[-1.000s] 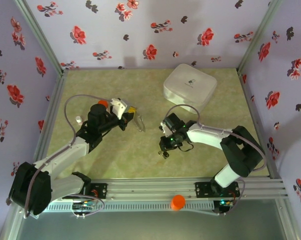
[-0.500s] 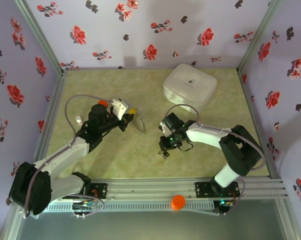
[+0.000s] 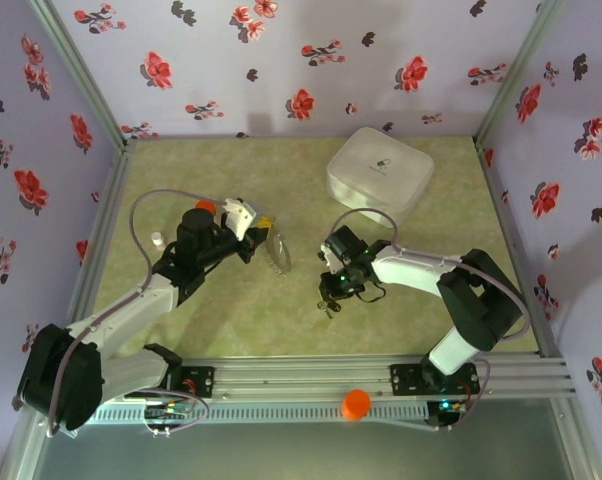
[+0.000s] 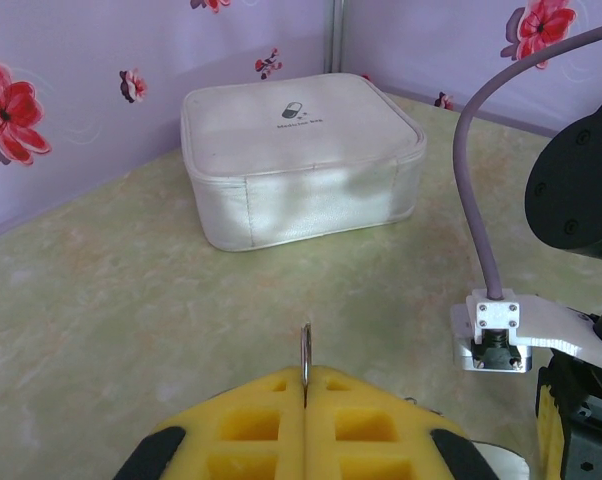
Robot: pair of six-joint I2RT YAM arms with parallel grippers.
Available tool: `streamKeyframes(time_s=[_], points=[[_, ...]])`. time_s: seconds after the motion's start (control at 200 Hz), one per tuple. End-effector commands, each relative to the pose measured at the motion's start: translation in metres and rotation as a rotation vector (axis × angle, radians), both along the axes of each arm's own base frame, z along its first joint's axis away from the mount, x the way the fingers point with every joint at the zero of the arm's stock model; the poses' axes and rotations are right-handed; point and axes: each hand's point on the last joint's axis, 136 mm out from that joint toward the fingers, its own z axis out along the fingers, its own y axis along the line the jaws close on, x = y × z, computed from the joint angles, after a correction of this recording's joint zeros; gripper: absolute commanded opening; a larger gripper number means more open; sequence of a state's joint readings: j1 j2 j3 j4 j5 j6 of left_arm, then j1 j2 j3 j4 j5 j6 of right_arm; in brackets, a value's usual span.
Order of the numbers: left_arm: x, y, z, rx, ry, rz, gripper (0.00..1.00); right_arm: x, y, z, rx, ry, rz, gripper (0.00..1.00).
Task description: Put the keys on the keyring
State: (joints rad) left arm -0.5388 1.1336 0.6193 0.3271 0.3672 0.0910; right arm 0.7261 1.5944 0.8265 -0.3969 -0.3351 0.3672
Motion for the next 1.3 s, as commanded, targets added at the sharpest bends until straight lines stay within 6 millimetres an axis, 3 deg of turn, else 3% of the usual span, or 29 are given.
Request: streamKeyframes(time_s=[0.0, 0.33, 0.53, 0.74, 0.955, 1.1, 1.295], points=[[-0.002, -0.002, 0.018, -0.013, -0.072, -0.016, 0.0, 0.004, -0.005, -0.001, -0.033, -0.004, -0.003, 0.12], [-0.002, -0.002, 0.019, -0.014, -0.071, -0.016, 0.0, 0.003, -0.007, -0.002, -0.038, -0.008, 0.004, 0.05], [-0.004, -0.003, 0.018, -0.01, -0.068, -0.027, 0.0, 0.005, -0.006, 0.011, -0.001, -0.069, 0.025, 0.0], [-0.012, -0.009, 0.016, -0.011, -0.053, -0.085, 0.0, 0.011, -0.006, 0.053, 0.102, -0.283, 0.07, 0.0], [-0.025, -0.019, 0.018, -0.047, -0.016, -0.166, 0.0, 0.012, 0.001, 0.123, 0.252, -0.618, 0.189, 0.0], [-0.049, -0.036, 0.013, -0.073, 0.046, -0.309, 0.0, 0.017, 0.013, 0.17, 0.355, -0.849, 0.249, 0.0], [-0.063, -0.048, 0.003, -0.047, 0.099, -0.367, 0.0, 0.022, 0.008, 0.194, 0.224, -1.091, 0.427, 0.0]])
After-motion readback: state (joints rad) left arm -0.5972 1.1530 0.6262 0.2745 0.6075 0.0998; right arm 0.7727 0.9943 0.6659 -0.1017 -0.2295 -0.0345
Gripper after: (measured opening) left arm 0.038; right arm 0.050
